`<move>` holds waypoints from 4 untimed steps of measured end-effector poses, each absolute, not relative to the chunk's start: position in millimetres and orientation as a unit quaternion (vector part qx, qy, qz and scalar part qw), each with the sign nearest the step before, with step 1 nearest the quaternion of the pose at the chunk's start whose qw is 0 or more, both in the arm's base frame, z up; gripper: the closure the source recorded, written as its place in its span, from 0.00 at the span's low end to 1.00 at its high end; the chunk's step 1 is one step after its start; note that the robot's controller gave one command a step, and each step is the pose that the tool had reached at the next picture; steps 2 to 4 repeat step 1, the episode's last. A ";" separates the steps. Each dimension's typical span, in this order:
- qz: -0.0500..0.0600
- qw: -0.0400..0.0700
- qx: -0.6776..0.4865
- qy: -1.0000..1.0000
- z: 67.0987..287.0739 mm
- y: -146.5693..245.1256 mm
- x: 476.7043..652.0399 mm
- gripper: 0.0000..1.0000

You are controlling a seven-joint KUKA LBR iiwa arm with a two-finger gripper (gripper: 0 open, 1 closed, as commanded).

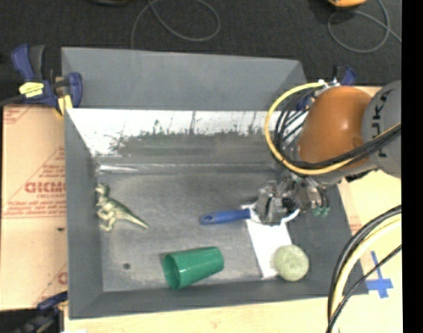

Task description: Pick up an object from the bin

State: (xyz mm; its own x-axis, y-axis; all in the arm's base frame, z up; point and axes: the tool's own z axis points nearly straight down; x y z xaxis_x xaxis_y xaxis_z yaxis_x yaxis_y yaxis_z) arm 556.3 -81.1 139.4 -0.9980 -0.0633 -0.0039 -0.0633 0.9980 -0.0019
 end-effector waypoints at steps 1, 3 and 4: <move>-0.001 0.002 -0.032 0.999 139.4 -81.2 556.3 1.00; -0.001 0.002 -0.032 0.999 139.4 -81.2 556.3 1.00; -0.001 0.002 -0.032 0.999 139.4 -81.2 556.3 1.00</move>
Offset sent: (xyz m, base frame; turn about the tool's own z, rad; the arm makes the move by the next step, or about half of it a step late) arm 0.0000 0.0000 0.0000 0.0000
